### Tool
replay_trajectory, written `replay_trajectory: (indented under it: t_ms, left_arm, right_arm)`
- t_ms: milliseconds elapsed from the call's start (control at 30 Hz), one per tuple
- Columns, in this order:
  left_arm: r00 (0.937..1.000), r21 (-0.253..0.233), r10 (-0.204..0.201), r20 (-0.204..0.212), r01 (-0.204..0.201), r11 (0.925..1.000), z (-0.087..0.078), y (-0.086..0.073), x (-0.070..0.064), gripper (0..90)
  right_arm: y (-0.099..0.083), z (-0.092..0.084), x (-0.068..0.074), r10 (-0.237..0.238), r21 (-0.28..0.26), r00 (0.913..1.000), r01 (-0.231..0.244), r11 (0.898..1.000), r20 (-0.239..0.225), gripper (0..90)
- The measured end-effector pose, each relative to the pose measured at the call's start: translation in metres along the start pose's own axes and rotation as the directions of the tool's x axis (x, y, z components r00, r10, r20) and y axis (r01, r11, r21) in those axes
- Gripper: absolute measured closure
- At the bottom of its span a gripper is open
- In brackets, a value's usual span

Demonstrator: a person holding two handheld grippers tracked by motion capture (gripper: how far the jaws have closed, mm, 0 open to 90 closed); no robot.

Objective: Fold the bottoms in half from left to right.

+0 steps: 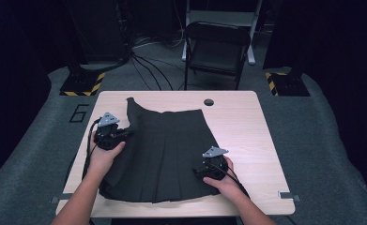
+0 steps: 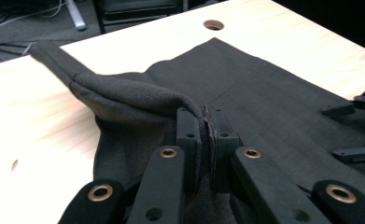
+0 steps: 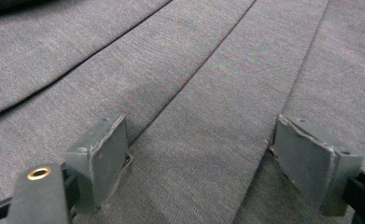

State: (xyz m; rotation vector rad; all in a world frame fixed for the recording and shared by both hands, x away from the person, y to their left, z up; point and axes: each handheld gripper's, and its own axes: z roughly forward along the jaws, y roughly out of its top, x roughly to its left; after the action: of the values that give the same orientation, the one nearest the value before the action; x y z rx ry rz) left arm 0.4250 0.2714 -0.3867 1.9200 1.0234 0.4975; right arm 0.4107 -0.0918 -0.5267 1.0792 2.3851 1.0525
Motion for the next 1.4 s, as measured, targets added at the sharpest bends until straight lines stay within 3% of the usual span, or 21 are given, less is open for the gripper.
replay_trajectory:
  t_ms: [400, 633, 733, 767, 800, 1100, 1400]
  left_arm:
    - [0.9960, 0.006, 0.072, 0.053, -0.073, 0.9973, 0.007, 0.020, -0.024, 85.3]
    - [0.9929, -0.013, 0.082, 0.086, -0.081, 0.9966, 0.009, 0.031, -0.036, 85.4]
    - [0.9909, -0.027, 0.087, 0.103, -0.084, 0.9961, 0.012, 0.036, -0.045, 85.4]
    - [0.9893, -0.024, 0.096, 0.110, -0.094, 0.9953, 0.013, 0.038, -0.047, 85.4]
    - [0.9893, -0.033, 0.093, 0.113, -0.090, 0.9954, 0.016, 0.039, -0.051, 85.4]
    - [0.9793, -0.031, 0.112, 0.169, -0.108, 0.9937, 0.036, 0.050, -0.076, 85.4]
    - [0.9683, -0.024, 0.126, 0.216, -0.124, 0.9920, 0.054, 0.057, -0.098, 85.4]
  right_arm:
    - [0.000, 0.000, 0.000, 0.002, 0.000, 1.0000, -0.002, 1.000, 0.001, 18.0]
    - [0.000, 0.000, -0.001, -0.018, -0.005, 0.9998, 0.018, 1.000, 0.000, 18.0]
    - [0.000, 0.000, 0.000, -0.001, -0.001, 1.0000, 0.001, 1.000, 0.001, 18.0]
    - [0.000, 0.000, -0.001, -0.019, -0.006, 0.9998, 0.019, 1.000, 0.001, 18.0]
    - [0.000, 0.000, 0.000, 0.000, 0.000, 1.0000, 0.000, 1.000, 0.001, 18.0]
    - [0.000, 0.000, -0.001, -0.012, -0.004, 0.9999, 0.012, 1.000, 0.000, 18.0]
    - [0.000, 0.000, 0.001, 0.012, -0.004, 0.9999, -0.012, 1.000, 0.006, 18.1]
